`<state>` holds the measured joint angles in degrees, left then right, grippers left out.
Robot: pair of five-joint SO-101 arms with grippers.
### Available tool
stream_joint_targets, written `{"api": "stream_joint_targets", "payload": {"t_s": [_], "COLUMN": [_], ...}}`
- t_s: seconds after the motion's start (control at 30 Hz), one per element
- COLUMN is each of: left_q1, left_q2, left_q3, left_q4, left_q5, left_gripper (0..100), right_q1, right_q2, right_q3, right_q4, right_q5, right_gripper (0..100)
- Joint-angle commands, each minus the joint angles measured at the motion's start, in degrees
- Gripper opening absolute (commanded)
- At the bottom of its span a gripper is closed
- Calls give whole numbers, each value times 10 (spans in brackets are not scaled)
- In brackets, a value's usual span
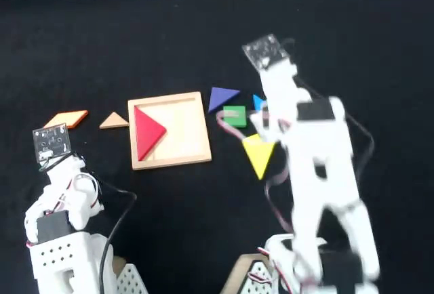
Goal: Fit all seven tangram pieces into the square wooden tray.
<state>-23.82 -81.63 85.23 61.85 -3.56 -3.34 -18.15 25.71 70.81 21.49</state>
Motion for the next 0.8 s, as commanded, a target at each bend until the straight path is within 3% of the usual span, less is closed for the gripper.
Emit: {"api": "stream_joint_targets", "payload": {"t_s": [0.0,0.63,0.77], "left_q1": [-4,0,0], "left_q2": [-4,-4,-4], "left_q3": [19,24,24], "left_q4": [-48,-60,-60], "left_q5": [3,3,3], "left_gripper": [28,29,31], "right_q1": [-7,75,76], "right_q2": [107,364,386], "right_q3": [-111,-211,-210], "right_q4": [4,-32,-39], "right_q5": [1,7,40], "right_gripper": [15,11,11]}}
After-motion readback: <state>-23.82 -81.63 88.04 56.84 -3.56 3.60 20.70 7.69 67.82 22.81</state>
